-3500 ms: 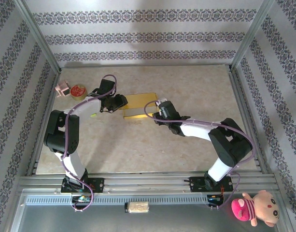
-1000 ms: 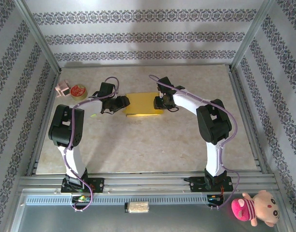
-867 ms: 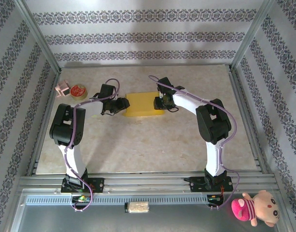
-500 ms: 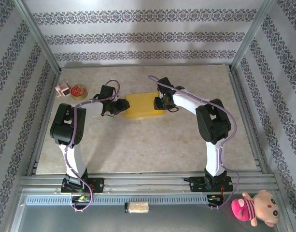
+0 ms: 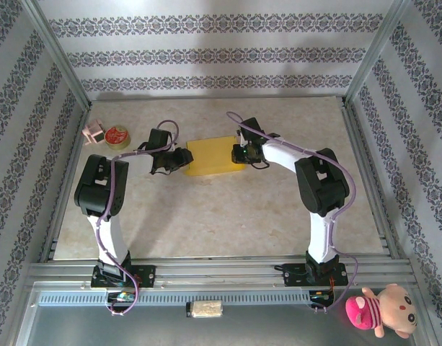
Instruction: Fold the paper box
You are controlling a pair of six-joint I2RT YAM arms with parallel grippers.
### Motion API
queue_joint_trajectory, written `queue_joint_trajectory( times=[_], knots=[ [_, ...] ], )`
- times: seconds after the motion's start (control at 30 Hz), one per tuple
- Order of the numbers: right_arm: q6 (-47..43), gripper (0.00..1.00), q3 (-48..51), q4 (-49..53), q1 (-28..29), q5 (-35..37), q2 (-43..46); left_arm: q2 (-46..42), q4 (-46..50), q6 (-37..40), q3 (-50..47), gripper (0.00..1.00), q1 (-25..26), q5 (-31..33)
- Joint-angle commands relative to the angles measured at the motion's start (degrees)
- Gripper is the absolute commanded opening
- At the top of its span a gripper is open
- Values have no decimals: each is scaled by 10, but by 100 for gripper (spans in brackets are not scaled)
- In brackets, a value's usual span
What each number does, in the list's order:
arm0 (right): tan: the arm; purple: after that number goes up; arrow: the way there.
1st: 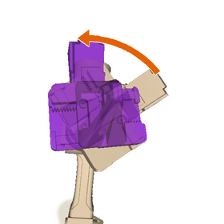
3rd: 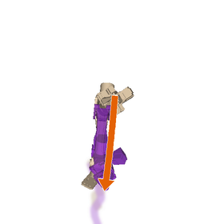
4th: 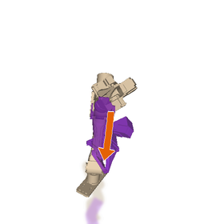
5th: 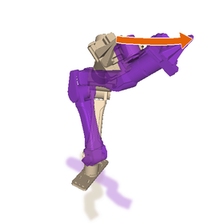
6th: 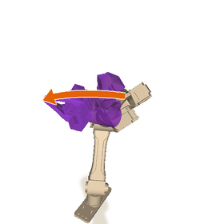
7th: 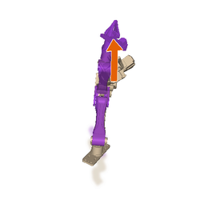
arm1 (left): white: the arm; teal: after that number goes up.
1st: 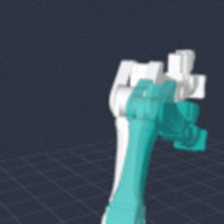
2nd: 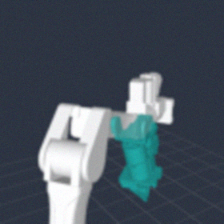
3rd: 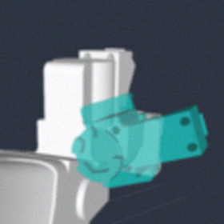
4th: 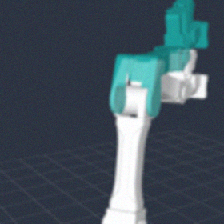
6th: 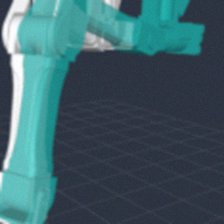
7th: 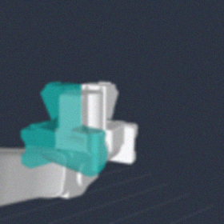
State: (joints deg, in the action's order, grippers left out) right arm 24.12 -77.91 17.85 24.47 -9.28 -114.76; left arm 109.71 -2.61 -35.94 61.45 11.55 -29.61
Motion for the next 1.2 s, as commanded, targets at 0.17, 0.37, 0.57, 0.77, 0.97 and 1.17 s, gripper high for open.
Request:
queue_joint_trajectory(
  times=[0.17,0.37,0.57,0.77,0.97,1.17],
  knots=[
    [38,38,-21,34,-16,-44,36,-62,106,41,44,54,-3,64],
    [41,52,-55,41,-27,-56,31,-69,145,64,77,61,-8,70],
    [34,56,-79,54,-26,-57,-7,-49,131,53,71,68,-8,62],
    [20,56,-53,58,-23,-52,-29,-16,115,48,45,60,-8,57],
    [-5,54,-17,59,-13,-14,-46,18,65,28,-12,41,-7,41],
    [-16,54,-24,75,-8,-13,-47,32,35,20,-35,40,-7,21]
  ],
)
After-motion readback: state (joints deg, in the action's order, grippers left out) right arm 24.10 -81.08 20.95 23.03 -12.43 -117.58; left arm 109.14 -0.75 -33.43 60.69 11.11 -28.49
